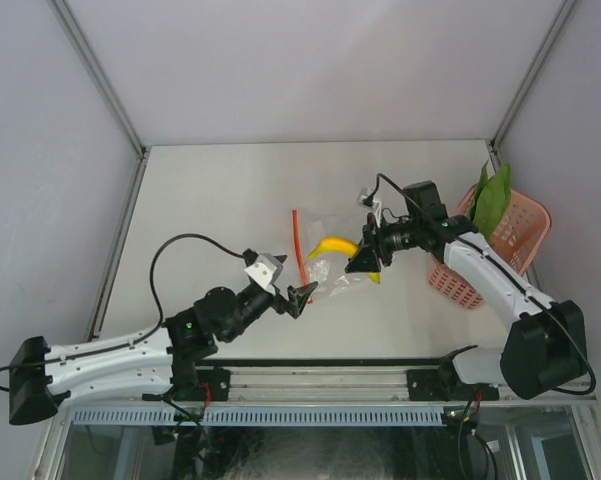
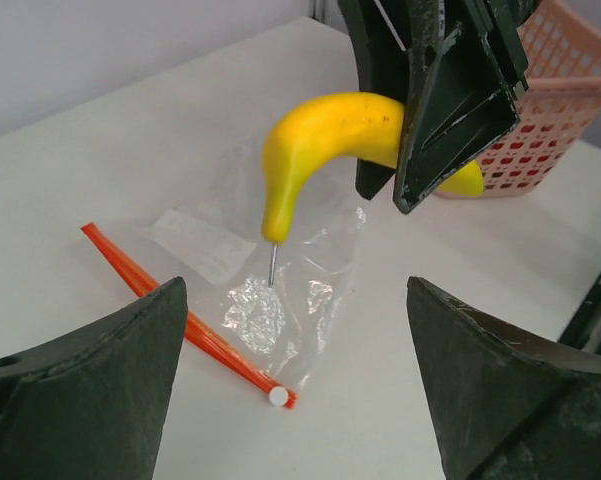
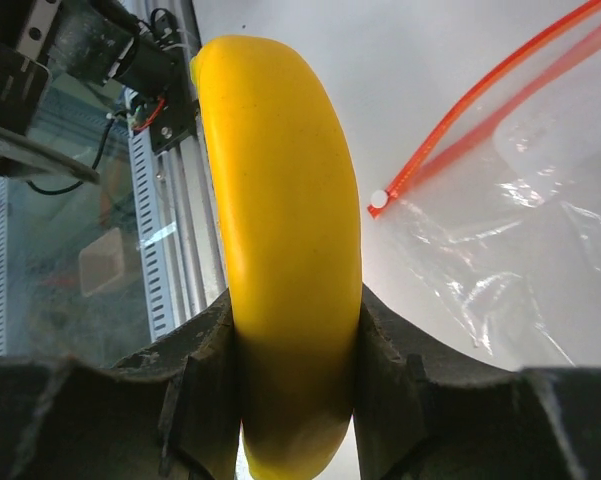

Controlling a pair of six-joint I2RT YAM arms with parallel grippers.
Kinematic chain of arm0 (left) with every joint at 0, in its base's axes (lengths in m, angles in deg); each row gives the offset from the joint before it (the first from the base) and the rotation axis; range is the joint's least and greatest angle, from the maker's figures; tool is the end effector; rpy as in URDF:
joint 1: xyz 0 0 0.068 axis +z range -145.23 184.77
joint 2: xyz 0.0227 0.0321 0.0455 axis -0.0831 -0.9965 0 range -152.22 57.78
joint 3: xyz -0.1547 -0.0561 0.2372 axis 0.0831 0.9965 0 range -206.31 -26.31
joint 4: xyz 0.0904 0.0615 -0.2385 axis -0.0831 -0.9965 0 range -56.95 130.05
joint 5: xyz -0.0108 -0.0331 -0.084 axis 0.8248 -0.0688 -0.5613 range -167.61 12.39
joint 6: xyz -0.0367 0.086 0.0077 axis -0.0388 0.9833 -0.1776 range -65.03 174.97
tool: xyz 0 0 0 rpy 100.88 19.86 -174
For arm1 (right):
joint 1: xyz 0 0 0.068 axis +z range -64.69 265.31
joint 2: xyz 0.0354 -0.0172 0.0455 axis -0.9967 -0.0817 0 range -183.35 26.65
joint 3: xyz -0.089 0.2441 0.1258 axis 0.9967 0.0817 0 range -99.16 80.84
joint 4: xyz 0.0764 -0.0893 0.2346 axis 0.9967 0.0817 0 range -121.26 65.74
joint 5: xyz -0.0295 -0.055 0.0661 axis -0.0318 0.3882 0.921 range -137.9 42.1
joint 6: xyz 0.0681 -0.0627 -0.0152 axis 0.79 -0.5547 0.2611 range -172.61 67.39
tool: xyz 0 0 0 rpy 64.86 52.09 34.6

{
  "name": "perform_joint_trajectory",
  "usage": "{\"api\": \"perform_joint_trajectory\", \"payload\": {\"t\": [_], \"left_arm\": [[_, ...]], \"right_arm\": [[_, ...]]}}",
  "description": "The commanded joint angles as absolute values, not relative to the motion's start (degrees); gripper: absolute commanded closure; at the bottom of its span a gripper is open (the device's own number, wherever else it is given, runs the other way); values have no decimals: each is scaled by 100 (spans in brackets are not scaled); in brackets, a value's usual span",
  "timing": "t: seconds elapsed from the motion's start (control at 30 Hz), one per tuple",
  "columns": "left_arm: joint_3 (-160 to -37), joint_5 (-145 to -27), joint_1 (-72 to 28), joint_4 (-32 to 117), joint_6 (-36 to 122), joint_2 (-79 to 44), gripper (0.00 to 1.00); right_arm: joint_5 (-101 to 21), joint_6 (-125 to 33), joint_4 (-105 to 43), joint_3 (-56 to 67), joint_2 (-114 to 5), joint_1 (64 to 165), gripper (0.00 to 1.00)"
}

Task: Open the zip-top bag and remove the fake food
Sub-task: Pick up the fake fruit from the zipper food storage bag, then place the fake fruit in the bin.

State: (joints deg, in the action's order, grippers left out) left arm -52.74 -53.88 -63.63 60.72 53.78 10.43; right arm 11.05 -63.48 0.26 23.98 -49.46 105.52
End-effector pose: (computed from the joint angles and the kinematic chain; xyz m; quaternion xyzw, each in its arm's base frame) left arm 0.1173 -0.2038 0.2872 0.2630 0.6579 -0.2743 0.6502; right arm 0.2370 0.1645 0.2701 -0.3788 0.7458 0.4857 0.2536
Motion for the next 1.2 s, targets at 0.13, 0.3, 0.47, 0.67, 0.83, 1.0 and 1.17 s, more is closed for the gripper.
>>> {"api": "perform_joint_trajectory", "payload": {"t": [0.13,0.3,0.47,0.67,0.83,1.0,1.17], "left_arm": [[-4936,-5013,-6374,5526,3995,2175,0],[-4556,-4819,-6242,5433,3587,2399,0],[-4406,-5081,-6031,5451,3353,2289,0],[-4193,-5249,-5920,5451,3270,2343,0],[-3858,-5299,-5863,5607,3174,2601,0],[-3593,-5313,-5782,5583,3137,2994,0],[-3342,-5283,-5725,5552,3108,3401,0]], "right_arm": [[750,-7164,488,2019,-4005,9839,100],[464,-7330,530,2023,-3309,9120,100],[-21,-7321,442,2044,-2851,8389,100],[-75,-6995,198,2151,-2605,7277,100],[-386,-6620,-174,2306,-2560,6687,100],[-693,-6259,-578,2526,-2589,6241,100],[-894,-6035,-832,2709,-2644,5837,100]]}}
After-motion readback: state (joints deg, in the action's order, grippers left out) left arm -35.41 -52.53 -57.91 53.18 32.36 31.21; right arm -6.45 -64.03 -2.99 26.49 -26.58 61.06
